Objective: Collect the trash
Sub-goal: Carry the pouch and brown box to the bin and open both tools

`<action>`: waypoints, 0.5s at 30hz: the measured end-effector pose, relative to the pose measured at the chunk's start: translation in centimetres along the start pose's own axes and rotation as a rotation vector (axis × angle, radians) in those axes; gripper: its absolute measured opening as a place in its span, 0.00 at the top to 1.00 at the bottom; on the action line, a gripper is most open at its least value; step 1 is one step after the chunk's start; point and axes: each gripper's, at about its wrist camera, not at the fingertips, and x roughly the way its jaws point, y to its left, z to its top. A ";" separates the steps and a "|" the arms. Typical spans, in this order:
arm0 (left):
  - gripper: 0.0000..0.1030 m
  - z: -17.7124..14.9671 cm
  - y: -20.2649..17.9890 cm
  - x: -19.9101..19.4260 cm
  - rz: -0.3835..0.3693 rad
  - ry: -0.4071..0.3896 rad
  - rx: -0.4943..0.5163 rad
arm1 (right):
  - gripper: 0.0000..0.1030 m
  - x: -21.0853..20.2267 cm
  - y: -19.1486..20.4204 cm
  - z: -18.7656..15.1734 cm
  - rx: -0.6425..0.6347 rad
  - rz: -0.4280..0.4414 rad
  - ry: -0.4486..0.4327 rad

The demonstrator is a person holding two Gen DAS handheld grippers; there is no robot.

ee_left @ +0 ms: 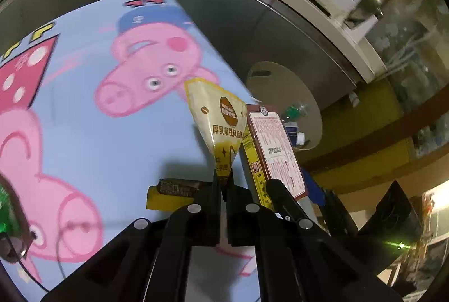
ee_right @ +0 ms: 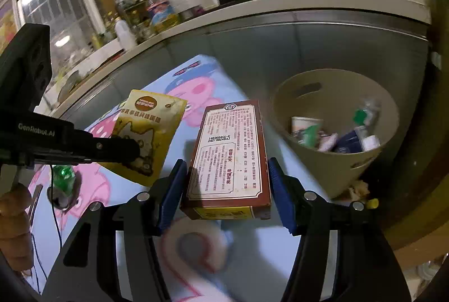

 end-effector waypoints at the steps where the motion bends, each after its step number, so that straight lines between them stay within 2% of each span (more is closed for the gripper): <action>1: 0.97 0.3 -0.6 0.5 -0.003 0.008 0.010 | 0.44 -0.2 -0.9 0.3 0.011 -0.011 -0.007; 15: 0.97 4.8 -8.4 8.0 0.015 0.088 0.130 | 0.44 0.7 -11.0 2.7 0.137 -0.115 -0.041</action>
